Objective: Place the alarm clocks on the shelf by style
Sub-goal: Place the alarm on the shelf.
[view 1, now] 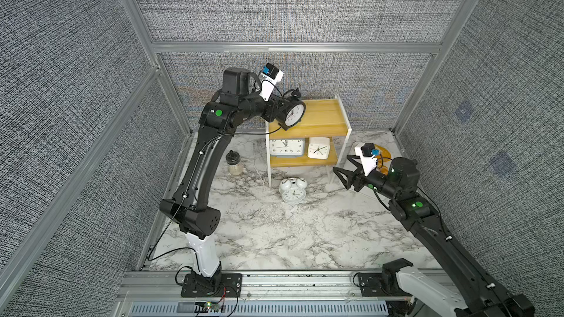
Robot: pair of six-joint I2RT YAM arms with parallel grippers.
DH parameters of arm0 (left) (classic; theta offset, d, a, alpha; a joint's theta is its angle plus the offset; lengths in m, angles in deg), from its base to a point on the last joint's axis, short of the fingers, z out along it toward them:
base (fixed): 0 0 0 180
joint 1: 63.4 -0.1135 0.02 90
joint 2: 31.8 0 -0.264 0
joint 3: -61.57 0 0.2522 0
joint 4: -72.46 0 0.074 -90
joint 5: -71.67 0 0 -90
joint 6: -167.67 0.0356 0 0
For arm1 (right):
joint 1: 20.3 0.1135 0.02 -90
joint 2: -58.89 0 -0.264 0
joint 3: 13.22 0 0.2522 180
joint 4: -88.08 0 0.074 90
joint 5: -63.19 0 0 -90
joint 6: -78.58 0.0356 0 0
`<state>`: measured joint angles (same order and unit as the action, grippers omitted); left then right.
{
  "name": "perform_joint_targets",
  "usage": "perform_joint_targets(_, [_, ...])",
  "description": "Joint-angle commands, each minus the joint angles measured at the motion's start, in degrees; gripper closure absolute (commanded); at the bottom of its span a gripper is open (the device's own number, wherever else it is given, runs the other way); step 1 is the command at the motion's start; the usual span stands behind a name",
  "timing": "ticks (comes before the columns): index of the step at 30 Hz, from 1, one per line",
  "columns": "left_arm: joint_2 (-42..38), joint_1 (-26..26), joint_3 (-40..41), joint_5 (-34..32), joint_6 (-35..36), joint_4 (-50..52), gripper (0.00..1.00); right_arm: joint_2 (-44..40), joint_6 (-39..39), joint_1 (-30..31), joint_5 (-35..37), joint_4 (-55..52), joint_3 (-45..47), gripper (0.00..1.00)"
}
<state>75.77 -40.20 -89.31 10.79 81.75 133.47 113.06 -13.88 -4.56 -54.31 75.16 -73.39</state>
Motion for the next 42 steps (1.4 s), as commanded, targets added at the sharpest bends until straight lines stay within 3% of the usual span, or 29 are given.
perform_joint_targets(1, [0.8, -0.6, -0.9, 2.9, -2.0, -0.6, 0.94, 0.1, 0.4, 0.0, -0.2, 1.8, 0.1, 0.19])
perform_joint_targets(7, [2.2, -1.3, -1.8, 3.8, -3.0, -0.2, 0.92, 0.4, 0.4, 0.0, -0.1, 1.8, 0.1, 0.19])
perform_joint_targets(8, [2.3, -1.3, -1.9, 3.8, -3.0, -0.3, 0.87, 0.4, 0.4, 0.1, 0.0, 1.8, 0.1, 0.19])
perform_joint_targets(14, [2.2, -1.4, -2.0, 2.9, -2.6, -0.6, 0.37, 0.4, 0.2, 0.0, 0.1, 1.9, 0.1, 0.19])
perform_joint_targets(18, [1.8, -1.4, -2.2, 2.6, -2.0, -0.9, 0.19, 0.7, 0.2, 0.0, 0.1, 2.0, 2.1, 0.19])
perform_joint_targets(22, [0.1, -1.4, -0.2, 1.6, 0.0, -0.7, 0.16, 0.8, 0.2, 0.0, 0.1, 2.2, 2.4, 0.19])
perform_joint_targets(28, [-5.7, -1.3, 9.4, 1.2, 4.6, -3.6, 0.06, 1.1, 0.2, 0.0, 0.3, 2.5, 2.6, 0.19])
perform_joint_targets(34, [-8.6, -0.4, 15.2, -1.0, 8.4, -4.8, 0.06, 1.6, 0.4, -0.1, 0.2, 2.6, 2.4, 0.19])
perform_joint_targets(42, [-7.8, 1.5, 16.3, -8.4, 12.3, -3.4, 0.09, 1.1, 0.7, 0.0, 0.2, 2.4, 2.2, 0.19])
